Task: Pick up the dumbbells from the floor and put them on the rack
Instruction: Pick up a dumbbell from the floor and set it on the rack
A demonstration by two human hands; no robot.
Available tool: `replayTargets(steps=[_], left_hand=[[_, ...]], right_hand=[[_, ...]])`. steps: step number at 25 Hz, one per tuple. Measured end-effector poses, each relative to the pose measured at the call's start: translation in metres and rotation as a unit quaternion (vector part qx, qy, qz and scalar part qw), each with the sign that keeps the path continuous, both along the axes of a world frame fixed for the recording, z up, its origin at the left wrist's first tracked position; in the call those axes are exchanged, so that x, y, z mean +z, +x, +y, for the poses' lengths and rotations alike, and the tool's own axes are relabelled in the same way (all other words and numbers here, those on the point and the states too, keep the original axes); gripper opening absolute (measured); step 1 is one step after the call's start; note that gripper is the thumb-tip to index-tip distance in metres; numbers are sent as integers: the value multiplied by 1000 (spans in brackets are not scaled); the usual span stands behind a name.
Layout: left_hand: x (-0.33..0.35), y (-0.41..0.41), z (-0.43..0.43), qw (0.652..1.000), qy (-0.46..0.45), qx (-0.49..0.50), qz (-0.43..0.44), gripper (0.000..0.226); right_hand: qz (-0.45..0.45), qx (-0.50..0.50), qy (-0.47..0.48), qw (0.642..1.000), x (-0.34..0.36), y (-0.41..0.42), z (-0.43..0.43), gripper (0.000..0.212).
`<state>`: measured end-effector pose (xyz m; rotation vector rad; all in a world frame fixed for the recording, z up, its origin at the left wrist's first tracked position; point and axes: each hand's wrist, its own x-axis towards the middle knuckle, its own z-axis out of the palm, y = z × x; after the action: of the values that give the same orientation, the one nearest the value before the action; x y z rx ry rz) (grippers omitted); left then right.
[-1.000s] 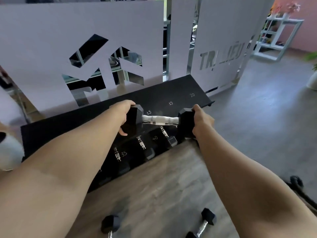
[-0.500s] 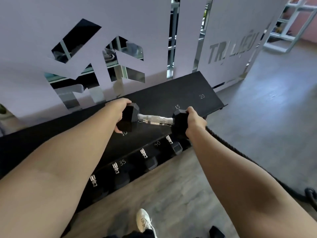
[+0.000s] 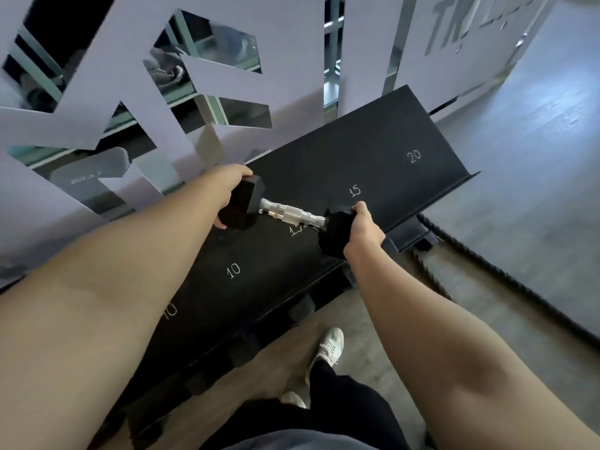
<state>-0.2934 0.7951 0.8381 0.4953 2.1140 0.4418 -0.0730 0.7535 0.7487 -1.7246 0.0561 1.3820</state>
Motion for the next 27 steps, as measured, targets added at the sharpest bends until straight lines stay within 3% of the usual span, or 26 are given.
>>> replayTargets(steps=[9, 14, 19, 22, 27], left_hand=[[-71, -1, 115, 993, -8, -75, 89, 70], [-115, -6, 145, 979, -22, -157, 129, 67], [-149, -23, 152, 974, -28, -183, 127, 66], [-167, -26, 150, 975, -35, -187, 113, 53], [-182, -11, 145, 977, -25, -197, 71, 37]], right_hand=[[59, -84, -121, 987, -97, -42, 55, 38], [71, -121, -162, 977, -141, -71, 61, 35], [36, -131, -177, 975, -165, -87, 56, 38], [-34, -76, -194, 977, -163, -82, 55, 44], [-123, -35, -194, 973, -157, -58, 54, 26]])
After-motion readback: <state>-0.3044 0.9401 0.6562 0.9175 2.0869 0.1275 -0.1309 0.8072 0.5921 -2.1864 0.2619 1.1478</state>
